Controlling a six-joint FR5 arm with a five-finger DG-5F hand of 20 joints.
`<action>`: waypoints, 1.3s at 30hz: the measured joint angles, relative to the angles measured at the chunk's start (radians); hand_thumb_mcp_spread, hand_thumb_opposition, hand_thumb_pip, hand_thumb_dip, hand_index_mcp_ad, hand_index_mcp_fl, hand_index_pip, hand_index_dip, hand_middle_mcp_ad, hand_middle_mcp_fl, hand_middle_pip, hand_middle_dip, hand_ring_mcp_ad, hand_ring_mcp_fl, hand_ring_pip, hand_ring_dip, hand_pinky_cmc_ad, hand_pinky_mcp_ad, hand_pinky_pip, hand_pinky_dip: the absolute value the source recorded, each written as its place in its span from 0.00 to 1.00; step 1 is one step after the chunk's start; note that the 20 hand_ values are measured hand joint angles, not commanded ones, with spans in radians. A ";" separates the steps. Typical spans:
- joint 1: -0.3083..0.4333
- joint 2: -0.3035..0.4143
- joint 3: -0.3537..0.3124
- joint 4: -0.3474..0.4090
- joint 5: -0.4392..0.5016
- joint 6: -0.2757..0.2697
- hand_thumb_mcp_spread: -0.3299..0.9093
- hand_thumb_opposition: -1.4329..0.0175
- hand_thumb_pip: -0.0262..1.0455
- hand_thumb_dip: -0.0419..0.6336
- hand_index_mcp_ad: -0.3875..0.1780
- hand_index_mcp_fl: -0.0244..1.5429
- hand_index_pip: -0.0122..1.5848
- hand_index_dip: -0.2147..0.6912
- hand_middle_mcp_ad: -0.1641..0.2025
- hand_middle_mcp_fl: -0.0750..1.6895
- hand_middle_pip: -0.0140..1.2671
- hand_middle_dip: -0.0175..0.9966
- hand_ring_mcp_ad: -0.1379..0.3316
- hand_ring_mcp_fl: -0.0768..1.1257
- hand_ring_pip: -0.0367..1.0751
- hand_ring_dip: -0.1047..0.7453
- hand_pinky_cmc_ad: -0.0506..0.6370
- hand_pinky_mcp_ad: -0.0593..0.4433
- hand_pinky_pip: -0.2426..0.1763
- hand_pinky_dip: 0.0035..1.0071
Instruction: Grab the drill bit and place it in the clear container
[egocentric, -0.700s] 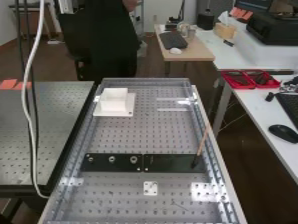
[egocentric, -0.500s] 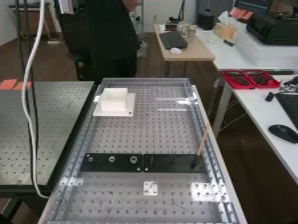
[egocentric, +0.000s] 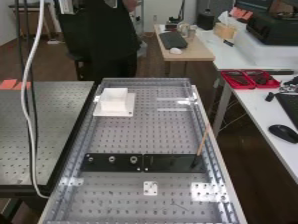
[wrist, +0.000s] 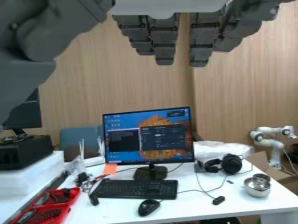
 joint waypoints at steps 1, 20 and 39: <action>-0.001 -0.001 0.000 0.001 -0.004 0.001 0.34 0.52 0.24 0.08 0.88 0.03 0.05 0.19 0.78 0.06 0.12 0.04 0.74 0.17 0.11 0.07 0.26 0.39 0.28 0.12; 0.003 -0.009 -0.113 0.136 0.090 -0.038 0.35 0.49 0.24 0.08 0.92 0.04 0.06 0.20 0.83 0.06 0.12 0.04 0.81 0.16 0.11 0.07 0.30 0.45 0.23 0.13; -0.031 -0.100 -0.255 0.286 0.133 0.068 0.36 0.49 0.30 0.08 0.92 0.04 0.05 0.29 0.82 0.06 0.12 0.04 0.81 0.16 0.11 0.07 0.31 0.45 0.23 0.15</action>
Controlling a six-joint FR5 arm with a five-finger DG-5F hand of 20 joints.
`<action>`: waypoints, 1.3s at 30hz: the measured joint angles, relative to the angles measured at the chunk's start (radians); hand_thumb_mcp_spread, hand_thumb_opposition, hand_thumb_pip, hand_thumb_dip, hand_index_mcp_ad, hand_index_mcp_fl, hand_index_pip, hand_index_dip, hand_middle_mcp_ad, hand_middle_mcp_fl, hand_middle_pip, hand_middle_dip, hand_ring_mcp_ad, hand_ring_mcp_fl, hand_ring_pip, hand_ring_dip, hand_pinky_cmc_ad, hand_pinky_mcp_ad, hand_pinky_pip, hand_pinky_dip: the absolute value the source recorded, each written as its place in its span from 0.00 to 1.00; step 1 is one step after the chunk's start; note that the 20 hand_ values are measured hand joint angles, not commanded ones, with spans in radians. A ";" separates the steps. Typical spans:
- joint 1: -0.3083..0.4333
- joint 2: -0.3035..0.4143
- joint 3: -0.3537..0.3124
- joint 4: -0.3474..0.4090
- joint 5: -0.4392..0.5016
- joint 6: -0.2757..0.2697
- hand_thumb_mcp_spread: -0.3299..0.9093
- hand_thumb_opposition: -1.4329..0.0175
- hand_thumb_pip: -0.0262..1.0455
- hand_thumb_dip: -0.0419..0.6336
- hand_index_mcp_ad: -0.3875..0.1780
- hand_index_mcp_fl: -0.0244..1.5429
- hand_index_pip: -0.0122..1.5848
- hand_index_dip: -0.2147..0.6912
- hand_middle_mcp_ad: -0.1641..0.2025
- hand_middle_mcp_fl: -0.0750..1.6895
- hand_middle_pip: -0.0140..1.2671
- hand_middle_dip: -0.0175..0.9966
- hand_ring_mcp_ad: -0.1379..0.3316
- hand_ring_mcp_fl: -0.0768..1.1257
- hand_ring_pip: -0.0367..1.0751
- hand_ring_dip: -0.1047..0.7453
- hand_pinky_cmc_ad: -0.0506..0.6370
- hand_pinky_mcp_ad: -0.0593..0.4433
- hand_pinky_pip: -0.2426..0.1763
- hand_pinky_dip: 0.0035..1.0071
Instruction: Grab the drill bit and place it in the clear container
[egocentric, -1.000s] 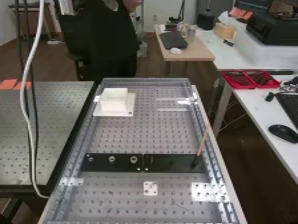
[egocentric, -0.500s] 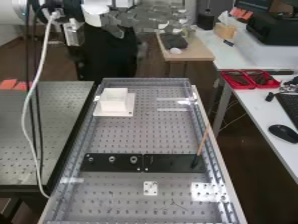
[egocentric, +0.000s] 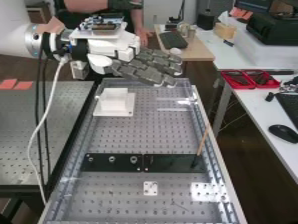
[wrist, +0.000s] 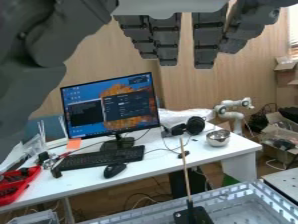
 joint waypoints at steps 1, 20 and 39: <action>0.000 -0.002 -0.006 0.011 0.004 0.001 0.36 0.49 0.31 0.08 0.92 0.04 0.05 0.29 0.82 0.06 0.12 0.04 0.82 0.16 0.11 0.07 0.31 0.45 0.23 0.15; -0.002 -0.071 -0.062 0.131 0.060 0.033 0.39 0.49 0.32 0.08 0.91 0.04 0.05 0.35 0.82 0.06 0.12 0.04 0.82 0.14 0.11 0.07 0.32 0.46 0.23 0.19; -0.051 -0.216 -0.053 0.286 0.112 0.064 0.42 0.49 0.48 0.11 0.70 0.04 0.06 0.36 0.83 0.05 0.12 0.07 0.81 0.12 0.11 0.06 0.31 0.47 0.23 0.33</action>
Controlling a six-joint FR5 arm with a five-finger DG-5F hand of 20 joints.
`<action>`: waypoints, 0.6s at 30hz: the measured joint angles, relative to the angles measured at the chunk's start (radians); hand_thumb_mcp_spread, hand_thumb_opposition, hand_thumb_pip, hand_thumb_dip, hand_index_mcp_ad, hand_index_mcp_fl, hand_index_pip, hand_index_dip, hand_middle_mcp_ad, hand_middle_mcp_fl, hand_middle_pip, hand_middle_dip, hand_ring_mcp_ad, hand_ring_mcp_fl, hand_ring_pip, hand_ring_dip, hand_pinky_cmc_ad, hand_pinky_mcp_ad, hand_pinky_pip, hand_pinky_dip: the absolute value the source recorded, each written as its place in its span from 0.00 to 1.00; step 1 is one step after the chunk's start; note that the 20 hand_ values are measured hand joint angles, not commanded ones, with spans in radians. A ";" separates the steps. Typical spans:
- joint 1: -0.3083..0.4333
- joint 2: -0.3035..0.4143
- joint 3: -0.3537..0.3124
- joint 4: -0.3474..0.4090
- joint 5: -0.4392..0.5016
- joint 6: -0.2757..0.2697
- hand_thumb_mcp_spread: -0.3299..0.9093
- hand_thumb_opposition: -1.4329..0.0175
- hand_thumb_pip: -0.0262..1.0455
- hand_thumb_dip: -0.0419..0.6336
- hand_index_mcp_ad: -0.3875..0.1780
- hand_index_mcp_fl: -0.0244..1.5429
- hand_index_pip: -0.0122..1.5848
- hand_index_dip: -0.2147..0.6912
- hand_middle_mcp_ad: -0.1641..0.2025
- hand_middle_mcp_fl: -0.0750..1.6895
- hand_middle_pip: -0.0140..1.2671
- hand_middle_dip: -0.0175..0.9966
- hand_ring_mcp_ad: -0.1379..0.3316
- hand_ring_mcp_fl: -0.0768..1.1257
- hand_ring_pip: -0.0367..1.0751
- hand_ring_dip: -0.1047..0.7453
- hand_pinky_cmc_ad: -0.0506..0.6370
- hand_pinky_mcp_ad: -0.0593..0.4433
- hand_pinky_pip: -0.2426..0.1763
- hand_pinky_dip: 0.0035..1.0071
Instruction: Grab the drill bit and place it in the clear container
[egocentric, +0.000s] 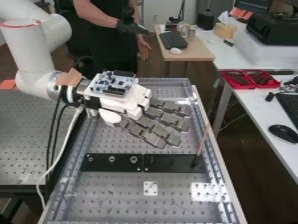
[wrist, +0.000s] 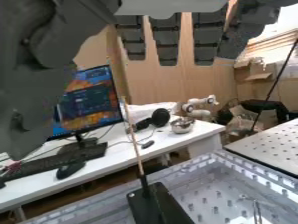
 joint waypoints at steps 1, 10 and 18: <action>-0.002 -0.010 -0.003 0.027 0.006 0.001 0.43 0.49 0.50 0.12 0.69 0.05 0.08 0.34 0.82 0.06 0.12 0.07 0.82 0.12 0.11 0.06 0.32 0.47 0.23 0.33; -0.013 -0.094 0.024 0.067 0.011 0.026 0.45 0.48 0.62 0.22 0.67 0.07 0.29 0.29 0.83 0.06 0.12 0.11 0.81 0.11 0.12 0.07 0.32 0.47 0.23 0.33; -0.020 -0.142 0.056 0.077 0.005 0.047 0.45 0.45 0.63 0.27 0.67 0.06 0.51 0.25 0.82 0.06 0.12 0.13 0.82 0.11 0.11 0.06 0.31 0.47 0.23 0.33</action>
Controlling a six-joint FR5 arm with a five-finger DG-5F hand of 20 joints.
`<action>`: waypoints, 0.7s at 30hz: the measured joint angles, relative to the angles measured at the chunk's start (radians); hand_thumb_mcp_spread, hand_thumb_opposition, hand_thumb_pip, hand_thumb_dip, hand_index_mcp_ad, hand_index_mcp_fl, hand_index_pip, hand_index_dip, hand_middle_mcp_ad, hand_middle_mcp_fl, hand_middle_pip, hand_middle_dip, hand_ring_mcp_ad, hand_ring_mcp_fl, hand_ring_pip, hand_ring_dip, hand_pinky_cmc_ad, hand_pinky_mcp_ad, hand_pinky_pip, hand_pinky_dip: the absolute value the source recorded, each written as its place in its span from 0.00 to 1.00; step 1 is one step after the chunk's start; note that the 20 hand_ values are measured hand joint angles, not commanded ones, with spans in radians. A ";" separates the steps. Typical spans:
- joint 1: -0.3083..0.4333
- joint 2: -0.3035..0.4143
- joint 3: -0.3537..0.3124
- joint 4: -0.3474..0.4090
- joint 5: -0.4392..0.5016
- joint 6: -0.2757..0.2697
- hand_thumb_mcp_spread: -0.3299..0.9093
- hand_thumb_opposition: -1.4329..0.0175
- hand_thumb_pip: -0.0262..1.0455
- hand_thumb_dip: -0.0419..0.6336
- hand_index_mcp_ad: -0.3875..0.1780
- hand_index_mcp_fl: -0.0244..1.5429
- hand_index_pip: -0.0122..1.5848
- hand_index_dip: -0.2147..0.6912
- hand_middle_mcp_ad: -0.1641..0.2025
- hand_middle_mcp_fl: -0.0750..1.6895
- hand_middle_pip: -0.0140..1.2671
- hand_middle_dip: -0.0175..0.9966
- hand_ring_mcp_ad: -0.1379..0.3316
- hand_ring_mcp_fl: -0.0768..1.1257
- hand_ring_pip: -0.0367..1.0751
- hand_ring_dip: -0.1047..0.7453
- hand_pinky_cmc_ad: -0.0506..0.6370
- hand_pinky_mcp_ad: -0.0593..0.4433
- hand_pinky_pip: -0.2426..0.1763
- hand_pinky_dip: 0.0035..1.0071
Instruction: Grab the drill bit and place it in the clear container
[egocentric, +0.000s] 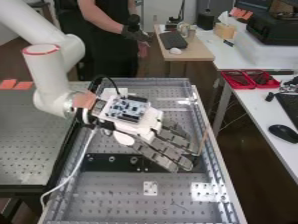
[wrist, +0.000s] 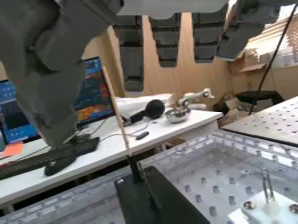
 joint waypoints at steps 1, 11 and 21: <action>-0.001 -0.006 0.004 0.001 0.000 0.003 0.45 0.46 0.63 0.27 0.67 0.06 0.55 0.25 0.83 0.05 0.11 0.13 0.82 0.11 0.11 0.06 0.31 0.47 0.23 0.33; -0.007 -0.047 0.035 -0.009 -0.020 0.009 0.49 0.41 0.70 0.37 0.66 0.06 0.78 0.25 0.82 0.07 0.11 0.14 0.81 0.11 0.11 0.07 0.31 0.47 0.23 0.33; -0.021 -0.088 0.070 -0.024 -0.045 0.004 0.52 0.40 0.70 0.41 0.65 0.06 0.85 0.28 0.82 0.09 0.11 0.15 0.82 0.09 0.11 0.07 0.31 0.47 0.23 0.28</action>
